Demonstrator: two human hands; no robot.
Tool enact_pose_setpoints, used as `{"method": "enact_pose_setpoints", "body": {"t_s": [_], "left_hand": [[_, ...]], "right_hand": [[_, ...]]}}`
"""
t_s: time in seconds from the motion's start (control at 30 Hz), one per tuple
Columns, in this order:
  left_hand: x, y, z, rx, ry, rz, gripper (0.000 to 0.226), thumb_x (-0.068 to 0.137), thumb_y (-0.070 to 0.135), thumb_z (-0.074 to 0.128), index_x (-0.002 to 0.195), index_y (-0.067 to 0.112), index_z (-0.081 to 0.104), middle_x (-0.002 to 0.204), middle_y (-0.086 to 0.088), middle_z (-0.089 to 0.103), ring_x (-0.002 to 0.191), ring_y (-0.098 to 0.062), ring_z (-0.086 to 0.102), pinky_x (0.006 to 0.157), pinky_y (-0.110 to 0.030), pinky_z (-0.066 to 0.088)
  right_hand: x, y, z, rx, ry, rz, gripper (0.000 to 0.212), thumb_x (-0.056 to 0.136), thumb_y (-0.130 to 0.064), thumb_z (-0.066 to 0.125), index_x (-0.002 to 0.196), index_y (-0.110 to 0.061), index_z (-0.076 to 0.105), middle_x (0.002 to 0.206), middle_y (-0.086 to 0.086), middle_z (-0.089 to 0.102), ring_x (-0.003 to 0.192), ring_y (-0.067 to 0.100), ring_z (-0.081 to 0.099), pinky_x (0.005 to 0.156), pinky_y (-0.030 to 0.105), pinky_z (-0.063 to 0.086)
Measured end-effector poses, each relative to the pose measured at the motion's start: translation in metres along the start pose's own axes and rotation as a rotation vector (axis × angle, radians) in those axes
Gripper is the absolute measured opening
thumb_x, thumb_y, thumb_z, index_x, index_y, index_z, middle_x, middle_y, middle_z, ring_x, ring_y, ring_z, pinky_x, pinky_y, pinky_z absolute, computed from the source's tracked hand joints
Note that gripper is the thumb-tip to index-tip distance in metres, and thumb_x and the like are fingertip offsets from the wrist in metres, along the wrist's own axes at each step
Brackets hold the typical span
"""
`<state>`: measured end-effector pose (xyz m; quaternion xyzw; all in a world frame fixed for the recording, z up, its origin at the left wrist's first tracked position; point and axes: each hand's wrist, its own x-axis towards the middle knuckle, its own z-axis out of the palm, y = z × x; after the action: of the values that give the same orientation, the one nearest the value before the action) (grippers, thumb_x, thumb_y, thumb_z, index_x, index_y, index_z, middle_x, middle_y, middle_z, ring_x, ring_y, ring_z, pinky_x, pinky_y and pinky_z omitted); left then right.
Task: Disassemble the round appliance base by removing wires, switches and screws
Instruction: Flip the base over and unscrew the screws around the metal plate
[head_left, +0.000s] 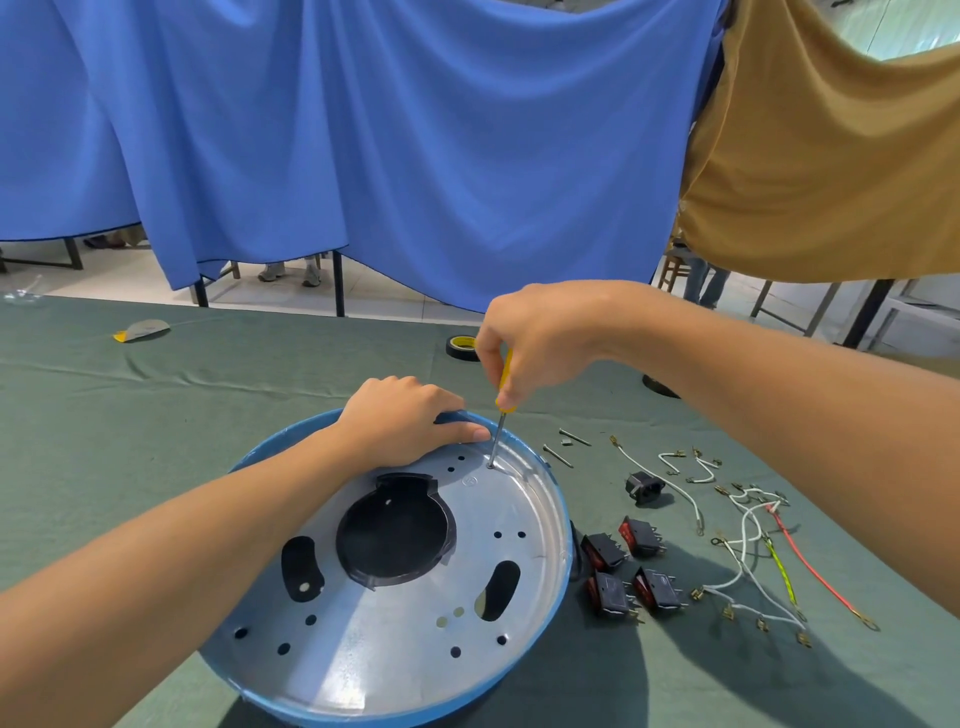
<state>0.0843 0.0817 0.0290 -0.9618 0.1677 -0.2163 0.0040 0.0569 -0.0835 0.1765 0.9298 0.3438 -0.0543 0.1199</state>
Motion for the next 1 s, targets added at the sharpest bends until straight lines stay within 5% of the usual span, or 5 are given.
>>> {"method": "enact_pose_setpoints", "body": {"t_s": [0.13, 0.27, 0.57, 0.8, 1.0], "left_hand": [[0.0, 0.0, -0.002, 0.007, -0.007, -0.003, 0.071, 0.068, 0.087, 0.012, 0.068, 0.026, 0.048, 0.055, 0.009, 0.046, 0.053, -0.009, 0.043, 0.048, -0.028, 0.026], [0.0, 0.001, -0.002, 0.002, -0.005, -0.004, 0.066, 0.07, 0.085, 0.016, 0.076, 0.028, 0.047, 0.054, 0.008, 0.044, 0.054, -0.017, 0.045, 0.049, -0.029, 0.029], [0.0, 0.001, -0.001, 0.004, 0.002, -0.006, 0.075, 0.066, 0.087, 0.01, 0.065, 0.022, 0.046, 0.055, 0.007, 0.047, 0.052, -0.008, 0.042, 0.048, -0.027, 0.024], [-0.001, 0.002, -0.001, 0.012, 0.009, -0.007, 0.073, 0.066, 0.087, 0.012, 0.066, 0.023, 0.046, 0.053, 0.007, 0.044, 0.05, -0.008, 0.042, 0.047, -0.027, 0.024], [0.0, 0.0, -0.001, 0.021, -0.005, -0.014, 0.082, 0.065, 0.088, 0.009, 0.083, 0.028, 0.062, 0.058, 0.008, 0.05, 0.058, -0.012, 0.047, 0.05, -0.028, 0.027]], "right_hand": [[0.003, 0.001, 0.003, 0.072, -0.034, -0.029, 0.016, 0.081, -0.04, 0.073, 0.078, -0.028, 0.063, 0.077, -0.01, 0.058, 0.075, 0.016, 0.058, 0.056, 0.026, 0.041], [0.005, 0.001, 0.006, 0.068, 0.005, 0.089, 0.06, 0.09, -0.062, 0.045, 0.059, -0.014, 0.062, 0.046, -0.007, 0.058, 0.055, 0.018, 0.051, 0.054, 0.027, 0.041], [-0.002, 0.004, 0.003, 0.083, 0.033, -0.003, 0.012, 0.08, -0.031, 0.075, 0.076, -0.026, 0.064, 0.073, -0.01, 0.058, 0.07, 0.01, 0.054, 0.052, 0.025, 0.035], [0.003, -0.001, 0.008, 0.018, -0.05, 0.092, 0.062, 0.095, -0.058, 0.04, 0.059, -0.013, 0.064, 0.041, -0.006, 0.054, 0.043, 0.014, 0.046, 0.047, 0.023, 0.038], [0.0, -0.009, 0.007, -0.106, -0.032, 0.012, 0.038, 0.09, -0.031, 0.058, 0.056, -0.015, 0.05, 0.057, -0.001, 0.051, 0.053, 0.017, 0.041, 0.047, 0.026, 0.031]]}}
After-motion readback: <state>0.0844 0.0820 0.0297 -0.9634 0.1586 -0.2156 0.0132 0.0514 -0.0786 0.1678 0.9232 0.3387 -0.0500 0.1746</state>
